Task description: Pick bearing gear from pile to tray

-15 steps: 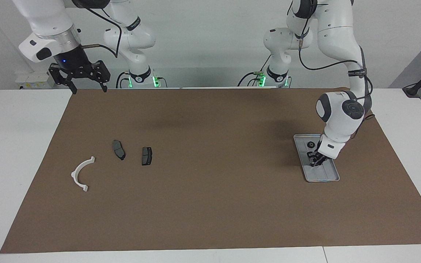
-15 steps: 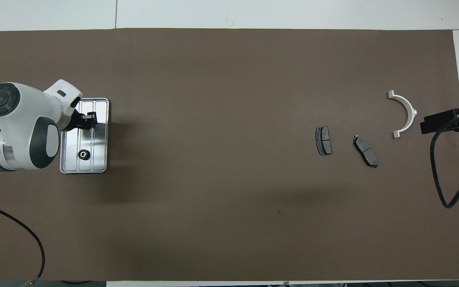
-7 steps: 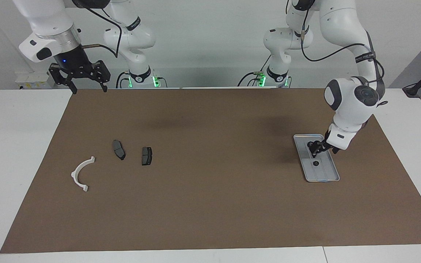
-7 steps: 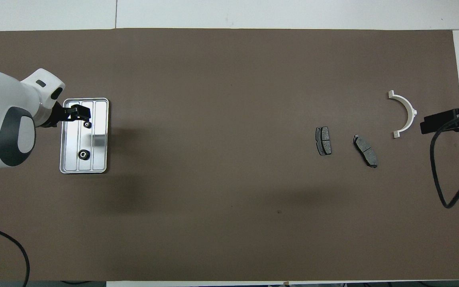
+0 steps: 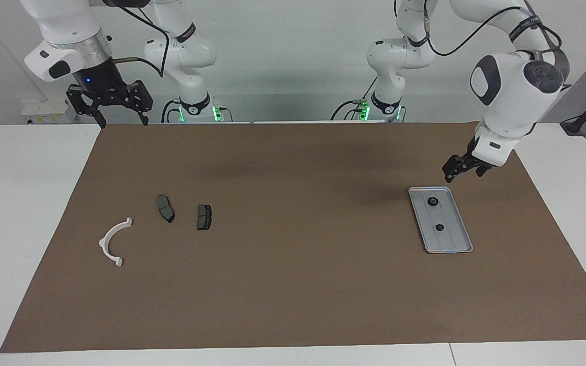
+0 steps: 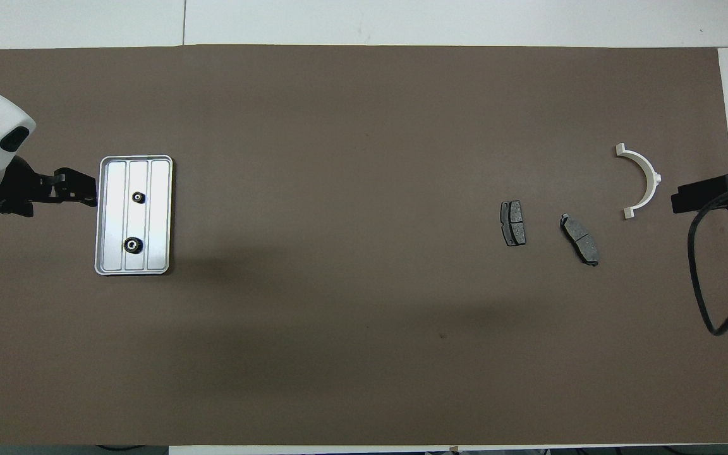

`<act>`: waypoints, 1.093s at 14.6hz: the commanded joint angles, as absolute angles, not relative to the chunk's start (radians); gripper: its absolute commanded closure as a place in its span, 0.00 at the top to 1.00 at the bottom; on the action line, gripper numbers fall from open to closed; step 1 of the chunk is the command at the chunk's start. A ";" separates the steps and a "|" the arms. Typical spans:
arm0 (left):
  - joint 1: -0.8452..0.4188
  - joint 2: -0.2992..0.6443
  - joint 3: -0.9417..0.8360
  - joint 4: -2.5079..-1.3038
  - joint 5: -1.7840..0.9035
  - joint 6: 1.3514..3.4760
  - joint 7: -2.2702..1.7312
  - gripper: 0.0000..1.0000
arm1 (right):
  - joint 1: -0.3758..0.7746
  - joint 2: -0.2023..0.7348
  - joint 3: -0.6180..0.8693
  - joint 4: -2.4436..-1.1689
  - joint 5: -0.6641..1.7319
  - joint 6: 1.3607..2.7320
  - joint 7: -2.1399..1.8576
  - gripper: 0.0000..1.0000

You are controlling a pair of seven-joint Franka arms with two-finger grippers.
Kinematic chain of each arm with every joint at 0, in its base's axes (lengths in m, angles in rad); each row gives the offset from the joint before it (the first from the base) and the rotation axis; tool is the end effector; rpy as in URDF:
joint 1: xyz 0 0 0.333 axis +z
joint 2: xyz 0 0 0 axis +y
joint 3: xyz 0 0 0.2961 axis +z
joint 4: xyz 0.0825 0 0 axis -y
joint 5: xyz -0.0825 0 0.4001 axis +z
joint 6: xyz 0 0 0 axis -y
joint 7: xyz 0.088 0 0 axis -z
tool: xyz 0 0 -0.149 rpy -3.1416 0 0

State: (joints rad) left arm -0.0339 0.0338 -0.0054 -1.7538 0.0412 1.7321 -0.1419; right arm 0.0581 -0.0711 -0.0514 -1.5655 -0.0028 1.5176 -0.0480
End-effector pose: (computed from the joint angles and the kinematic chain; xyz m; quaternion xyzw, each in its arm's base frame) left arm 0.5803 -0.0173 0.4671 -0.9983 -0.0474 0.0258 0.0226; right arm 0.5453 0.0023 0.6000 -0.9996 -0.0273 -0.0116 0.0002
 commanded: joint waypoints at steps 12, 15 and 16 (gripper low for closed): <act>-0.043 -0.055 -0.011 -1.761 0.020 1.648 -0.132 1.00 | 0.054 -0.087 -0.043 -1.583 0.017 1.508 -0.035 1.00; -0.035 -0.055 -0.011 -1.758 0.018 1.655 -0.130 1.00 | 0.054 -0.086 -0.044 -1.589 0.017 1.516 -0.035 1.00; -0.034 -0.054 -0.011 -1.753 0.018 1.661 -0.130 1.00 | 0.052 -0.086 -0.044 -1.592 0.017 1.519 -0.037 1.00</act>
